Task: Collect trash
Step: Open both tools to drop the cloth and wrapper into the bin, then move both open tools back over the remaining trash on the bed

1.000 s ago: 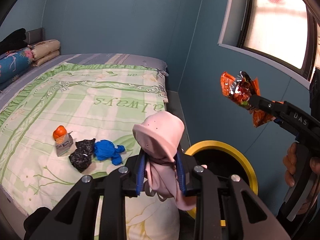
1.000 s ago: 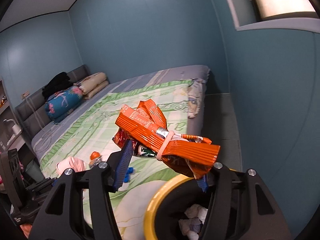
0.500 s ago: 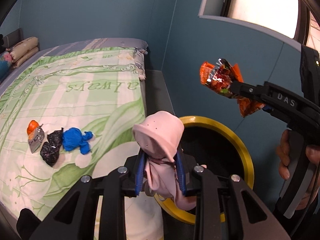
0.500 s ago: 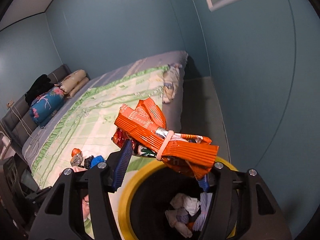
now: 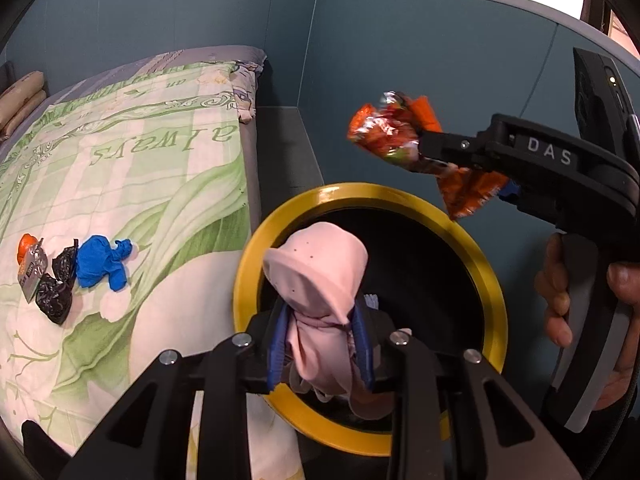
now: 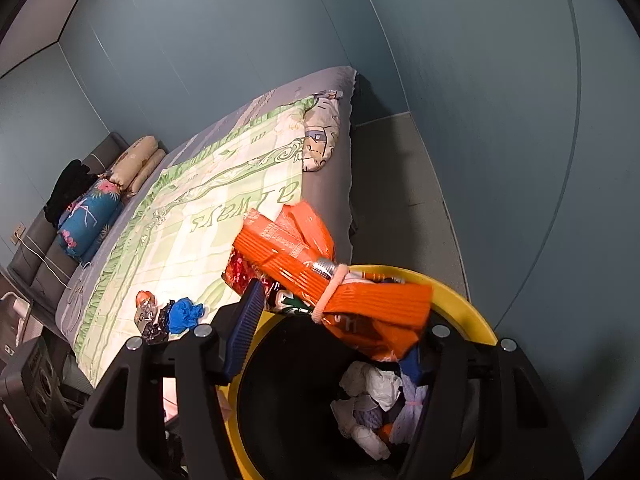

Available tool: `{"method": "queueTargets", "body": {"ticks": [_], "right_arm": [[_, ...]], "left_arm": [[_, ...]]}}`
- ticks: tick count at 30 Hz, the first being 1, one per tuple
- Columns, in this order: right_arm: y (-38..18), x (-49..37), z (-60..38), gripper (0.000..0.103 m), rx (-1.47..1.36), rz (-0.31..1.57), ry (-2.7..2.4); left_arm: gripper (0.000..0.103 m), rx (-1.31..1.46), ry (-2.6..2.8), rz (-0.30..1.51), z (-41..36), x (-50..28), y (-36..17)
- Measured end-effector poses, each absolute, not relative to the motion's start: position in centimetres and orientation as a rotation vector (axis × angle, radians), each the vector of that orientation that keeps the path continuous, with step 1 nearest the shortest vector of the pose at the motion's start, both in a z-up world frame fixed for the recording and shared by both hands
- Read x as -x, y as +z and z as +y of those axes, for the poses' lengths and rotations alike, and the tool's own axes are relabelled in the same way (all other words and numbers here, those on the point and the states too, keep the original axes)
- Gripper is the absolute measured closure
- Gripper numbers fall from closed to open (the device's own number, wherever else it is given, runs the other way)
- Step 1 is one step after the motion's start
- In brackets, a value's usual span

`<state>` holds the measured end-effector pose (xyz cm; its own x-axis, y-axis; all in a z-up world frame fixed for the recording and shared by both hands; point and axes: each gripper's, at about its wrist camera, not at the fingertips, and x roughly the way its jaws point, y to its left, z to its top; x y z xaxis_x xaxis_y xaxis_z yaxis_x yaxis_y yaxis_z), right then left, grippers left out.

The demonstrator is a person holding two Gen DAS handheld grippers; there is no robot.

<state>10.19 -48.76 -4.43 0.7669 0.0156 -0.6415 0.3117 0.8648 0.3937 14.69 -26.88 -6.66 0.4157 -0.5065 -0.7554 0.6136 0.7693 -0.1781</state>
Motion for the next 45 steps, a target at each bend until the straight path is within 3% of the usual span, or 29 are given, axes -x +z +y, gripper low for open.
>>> {"method": "queueTargets", "body": {"ticks": [5, 9, 15, 24, 45], "right_arm": [[-4.9, -10.1, -49.0, 0.040, -0.520, 0.685, -0.181], [-4.6, -9.8, -49.1, 0.035, -0.529, 0.676, -0.194], [-3.9, -9.4, -49.4, 0.028, -0.547, 0.625, -0.182], [-2.9, -9.2, -48.6, 0.021, -0.548, 0.553, -0.112], [1.7, -14.1, -41.0, 0.020, -0.388, 0.572, 0.048]], "left_arm": [[0.057, -0.134, -0.693, 0.912, -26.7, -14.6, -7.2], [0.034, -0.112, -0.686, 0.899, -26.0, -14.8, -6.8], [0.022, -0.068, -0.656, 0.865, -24.5, -15.2, -5.9], [0.019, -0.041, -0.575, 0.817, -21.2, -16.1, -4.5], [0.019, 0.025, -0.338, 0.740, -10.4, -19.6, -2.9]]}}
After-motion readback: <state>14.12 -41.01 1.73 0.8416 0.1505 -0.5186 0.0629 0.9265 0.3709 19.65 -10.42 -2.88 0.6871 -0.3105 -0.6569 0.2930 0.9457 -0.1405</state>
